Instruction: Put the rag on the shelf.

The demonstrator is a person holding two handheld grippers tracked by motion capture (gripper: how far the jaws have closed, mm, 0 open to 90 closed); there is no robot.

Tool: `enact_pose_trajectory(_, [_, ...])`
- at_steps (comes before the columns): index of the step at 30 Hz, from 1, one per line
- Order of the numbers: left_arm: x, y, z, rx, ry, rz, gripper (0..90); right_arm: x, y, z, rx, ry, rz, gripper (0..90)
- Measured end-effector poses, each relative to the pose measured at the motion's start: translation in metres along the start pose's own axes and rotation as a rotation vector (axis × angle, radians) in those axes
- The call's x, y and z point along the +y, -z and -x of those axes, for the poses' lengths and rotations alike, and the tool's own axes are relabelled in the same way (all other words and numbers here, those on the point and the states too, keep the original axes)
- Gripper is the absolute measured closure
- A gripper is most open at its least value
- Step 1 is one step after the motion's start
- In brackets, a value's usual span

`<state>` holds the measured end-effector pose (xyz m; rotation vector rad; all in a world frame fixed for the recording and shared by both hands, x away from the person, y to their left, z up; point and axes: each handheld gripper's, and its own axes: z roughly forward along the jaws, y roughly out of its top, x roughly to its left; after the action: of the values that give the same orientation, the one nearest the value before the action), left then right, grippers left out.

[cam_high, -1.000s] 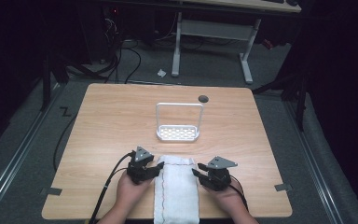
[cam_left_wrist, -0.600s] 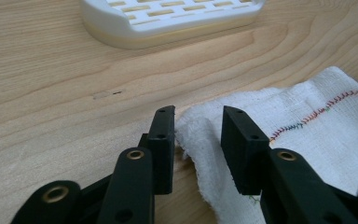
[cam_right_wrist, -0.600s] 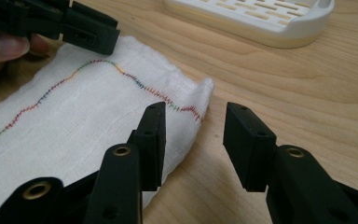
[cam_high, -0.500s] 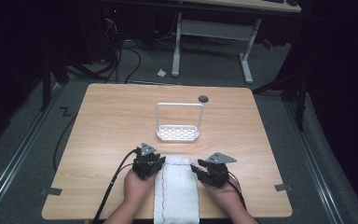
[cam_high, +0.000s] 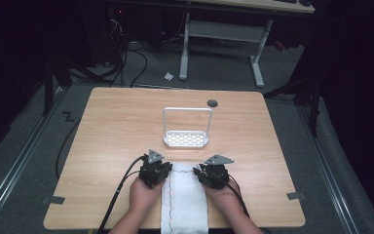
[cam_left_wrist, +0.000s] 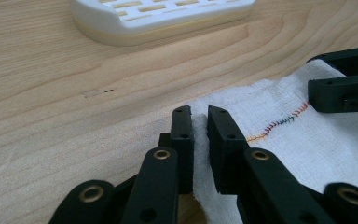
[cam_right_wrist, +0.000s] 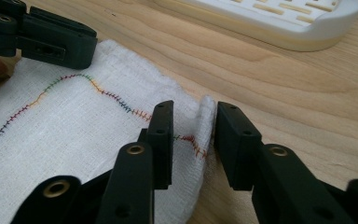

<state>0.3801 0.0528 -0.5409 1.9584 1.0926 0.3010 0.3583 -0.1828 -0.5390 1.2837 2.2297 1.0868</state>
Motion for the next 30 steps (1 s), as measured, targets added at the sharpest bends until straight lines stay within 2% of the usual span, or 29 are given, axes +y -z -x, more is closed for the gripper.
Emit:
enact_pose_trajectory(9, [0.000, 0.000, 0.000, 0.000, 0.004, 0.000, 81.0, 0.000, 0.000, -0.003, 0.027, 0.009, -0.002, 83.7])
enact_pose_trajectory(11, [0.000, 0.000, 0.000, -0.003, 0.006, -0.001, 81.3, 0.000, -0.001, -0.003, 0.031, -0.003, -0.004, 85.0])
enact_pose_trajectory(16, [0.000, 0.000, -0.003, -0.023, 0.024, -0.003, 83.0, 0.001, -0.001, -0.003, 0.036, 0.003, -0.001, 86.0])
enact_pose_trajectory(19, [0.000, 0.001, -0.003, -0.020, 0.026, -0.002, 83.3, 0.000, 0.001, -0.003, 0.038, 0.010, 0.023, 86.0])
enact_pose_trajectory(25, [-0.002, 0.010, -0.001, -0.008, 0.017, 0.087, 83.8, 0.001, 0.010, -0.004, 0.034, 0.034, 0.103, 85.9])
enact_pose_trajectory(28, [0.001, 0.018, 0.002, -0.018, 0.034, 0.144, 83.8, 0.003, 0.016, -0.006, 0.027, 0.038, 0.150, 85.9])
enact_pose_trajectory(30, [0.003, 0.021, 0.004, -0.012, 0.030, 0.170, 83.8, 0.004, 0.018, -0.007, 0.013, 0.047, 0.172, 85.9])
